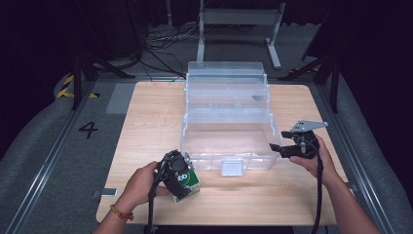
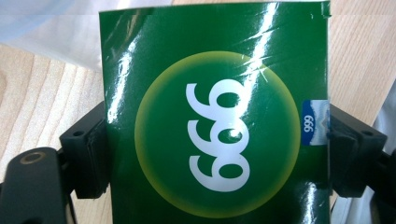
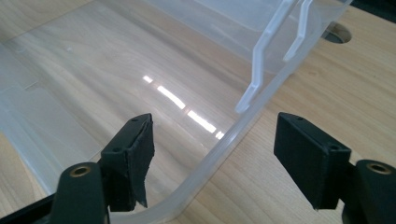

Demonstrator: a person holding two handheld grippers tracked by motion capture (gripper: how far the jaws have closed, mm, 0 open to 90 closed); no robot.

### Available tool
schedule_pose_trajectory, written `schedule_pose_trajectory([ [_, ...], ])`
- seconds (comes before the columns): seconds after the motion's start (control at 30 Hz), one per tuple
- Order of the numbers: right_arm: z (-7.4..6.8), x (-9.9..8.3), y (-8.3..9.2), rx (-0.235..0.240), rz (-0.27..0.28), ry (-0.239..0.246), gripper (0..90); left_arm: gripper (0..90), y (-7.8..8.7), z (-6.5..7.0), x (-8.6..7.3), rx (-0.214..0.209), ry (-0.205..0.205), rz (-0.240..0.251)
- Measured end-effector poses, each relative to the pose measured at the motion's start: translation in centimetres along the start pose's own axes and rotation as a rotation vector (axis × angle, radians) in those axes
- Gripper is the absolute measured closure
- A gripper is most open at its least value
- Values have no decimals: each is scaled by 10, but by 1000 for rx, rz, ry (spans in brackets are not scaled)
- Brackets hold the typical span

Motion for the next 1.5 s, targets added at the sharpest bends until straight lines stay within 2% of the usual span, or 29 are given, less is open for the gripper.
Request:
schedule_pose_trajectory([
  [0.07,-1,0,-2,12,-5,-1,318,157,1,1,-1,-2,-9,-8],
  [0.13,-1,0,-2,16,-8,0,326,162,1,1,-1,14,-12,-1],
  [0.17,-3,0,-3,17,-9,6,358,162,1,2,-2,11,-17,2],
  [0.23,-4,-1,-4,27,-7,-2,363,166,2,3,-4,15,-38,-2],
  [0.3,-4,-1,-3,32,-8,-10,374,171,3,5,-7,43,-56,-6],
  [0.37,-3,-2,-4,42,-8,-19,382,171,4,8,-10,50,-71,5],
  [0.47,-3,-3,-4,32,-9,-29,412,170,4,8,-12,34,-62,20],
  [0.57,-8,-3,-3,16,-12,-52,417,168,6,8,-15,48,-53,22],
  [0.67,-11,-3,-4,20,-14,-61,415,168,6,9,-16,32,-60,41],
  [0.73,-15,-3,-5,38,-32,-68,419,168,7,9,-17,39,-65,33],
  [0.8,-19,-2,-6,28,-49,-71,420,167,8,9,-17,32,-53,47],
  [0.83,-22,-1,-7,6,-66,-61,418,167,9,9,-18,34,-57,51],
  [0.87,-24,0,-7,-22,-80,-46,400,167,9,9,-18,33,-59,52],
  [0.9,-24,2,-8,-39,-81,-32,345,167,10,8,-18,31,-69,44],
  [0.97,-24,3,-8,-33,-77,-29,317,167,12,8,-19,36,-67,56],
  [1.0,-24,3,-6,-45,-67,-36,311,167,14,8,-20,30,-57,68],
  [1.03,-25,5,0,-51,-36,-32,293,167,15,8,-20,26,-68,78],
  [1.1,-27,9,13,-67,10,-20,288,167,20,9,-21,23,-63,74],
  [1.13,-27,11,23,-86,42,3,277,167,23,9,-21,29,-71,80],
  [1.2,-24,11,37,-117,82,33,275,167,29,10,-23,21,-79,96],
  [1.27,-17,7,48,-127,105,33,274,167,37,10,-25,8,-94,102],
  [1.4,1,-12,62,-151,112,20,270,166,53,12,-27,22,-116,113],
  [1.5,14,-33,61,-184,87,21,263,166,69,15,-28,30,-142,135],
])
Point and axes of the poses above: each handheld gripper's, and its own axes: y roughly backward along the jaws, x roughly out of its top, z roughly to its right, the point moved 4 cm from there along -y, roughly forward along the jaws, and after that the axes turned 15 degrees about -z, right-handed, at the moved point
